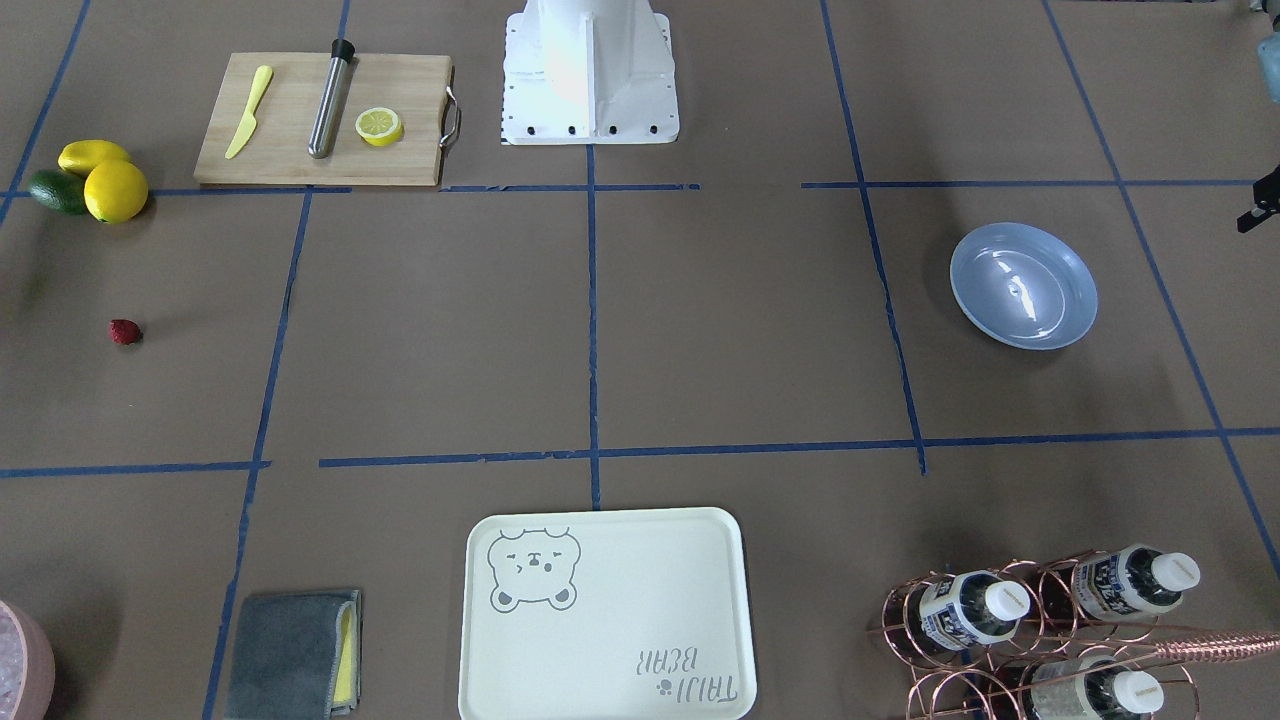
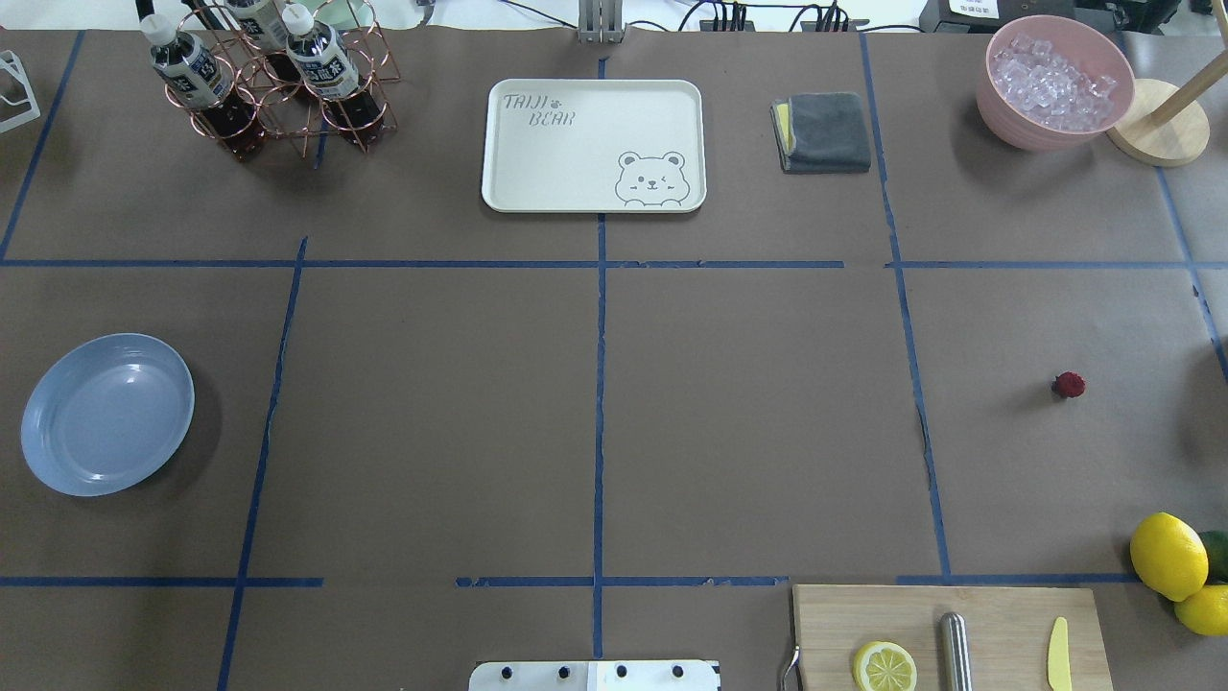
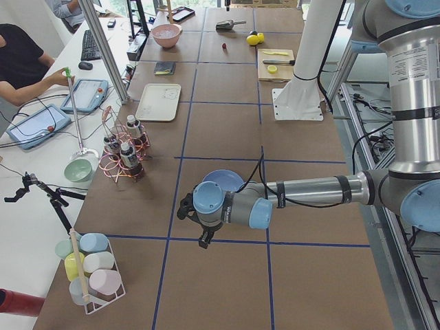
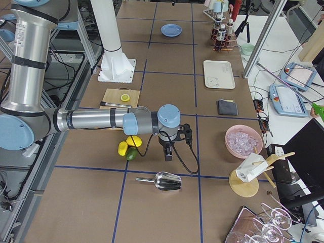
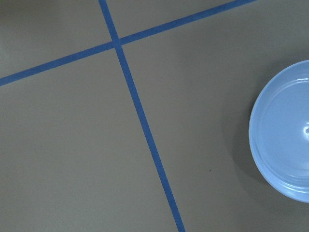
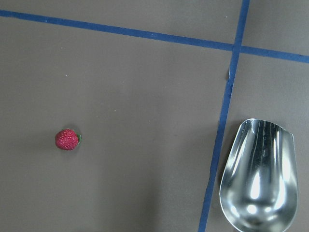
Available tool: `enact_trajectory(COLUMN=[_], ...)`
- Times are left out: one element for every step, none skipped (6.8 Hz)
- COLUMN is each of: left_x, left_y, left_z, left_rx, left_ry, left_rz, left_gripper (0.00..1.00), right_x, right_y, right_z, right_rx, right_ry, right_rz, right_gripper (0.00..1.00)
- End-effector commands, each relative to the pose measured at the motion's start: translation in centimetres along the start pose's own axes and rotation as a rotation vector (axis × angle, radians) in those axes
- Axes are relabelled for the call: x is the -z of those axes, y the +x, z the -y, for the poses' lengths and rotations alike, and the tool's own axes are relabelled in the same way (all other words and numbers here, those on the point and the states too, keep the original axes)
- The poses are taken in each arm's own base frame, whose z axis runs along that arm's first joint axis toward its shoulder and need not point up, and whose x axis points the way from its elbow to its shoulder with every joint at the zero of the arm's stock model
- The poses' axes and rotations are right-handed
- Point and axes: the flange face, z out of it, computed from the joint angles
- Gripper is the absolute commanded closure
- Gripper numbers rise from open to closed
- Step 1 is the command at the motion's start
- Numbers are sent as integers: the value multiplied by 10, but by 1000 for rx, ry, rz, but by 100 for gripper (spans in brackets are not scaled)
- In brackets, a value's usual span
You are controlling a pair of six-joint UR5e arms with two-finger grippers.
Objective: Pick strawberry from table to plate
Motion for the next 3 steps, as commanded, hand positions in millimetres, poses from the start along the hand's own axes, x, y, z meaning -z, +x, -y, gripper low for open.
enact_trajectory(left_x=[-42,-62,-82], left_y=[42,68,94], left_z=[19,25,28], left_rx=[0,19,-14], left_ry=[-8,-4,-5], left_rz=[-43,-62,-93], left_gripper=[0,0,0], right_x=[-1,-1,0], right_y=[0,-1,-2], right_z=[0,0,0], right_rx=[1,5,4], right_ry=[-2,-1,0], right_rz=[1,1,2], right_gripper=[0,0,0])
